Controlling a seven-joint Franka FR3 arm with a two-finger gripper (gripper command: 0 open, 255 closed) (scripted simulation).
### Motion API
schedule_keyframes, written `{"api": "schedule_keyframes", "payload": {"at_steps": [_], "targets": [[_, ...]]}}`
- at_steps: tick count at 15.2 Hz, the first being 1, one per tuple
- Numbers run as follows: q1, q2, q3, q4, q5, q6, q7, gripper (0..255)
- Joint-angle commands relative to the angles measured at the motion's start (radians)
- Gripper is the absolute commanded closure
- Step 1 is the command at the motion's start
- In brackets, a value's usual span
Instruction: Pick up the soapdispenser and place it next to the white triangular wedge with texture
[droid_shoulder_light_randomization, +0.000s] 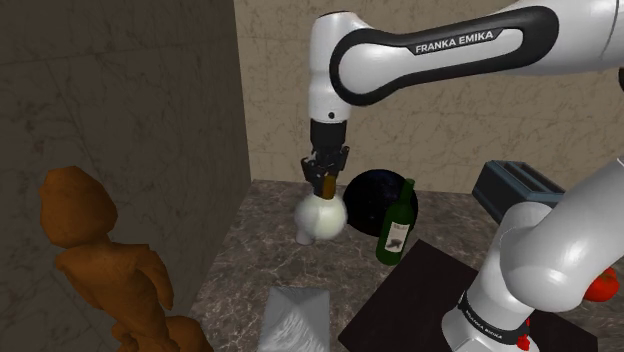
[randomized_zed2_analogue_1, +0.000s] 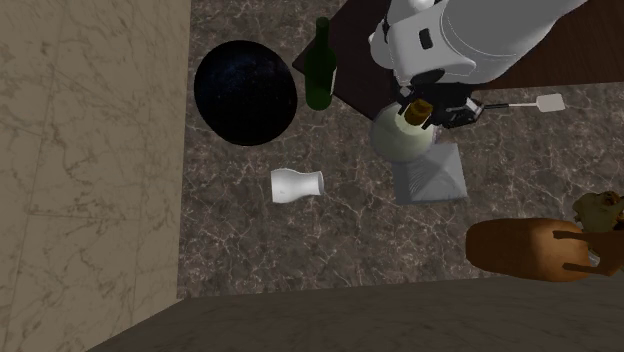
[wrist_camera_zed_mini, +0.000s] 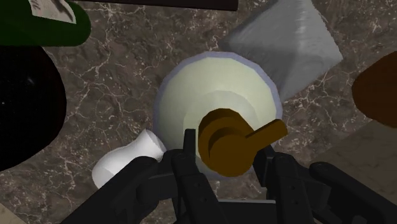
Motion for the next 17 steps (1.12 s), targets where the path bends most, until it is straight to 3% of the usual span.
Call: {"api": "schedule_keyframes", "payload": {"at_steps": [1,9,17], "targets": [[0.021,-0.033,0.029,-0.028,0.019,0.000,0.042,255],[0.109,-0.150,0.148,-0.107,0.108,-0.015,0.205,255],[0.193,-0.201,0.288,-0.114,0.201,-0.023,0.386,255]]}}
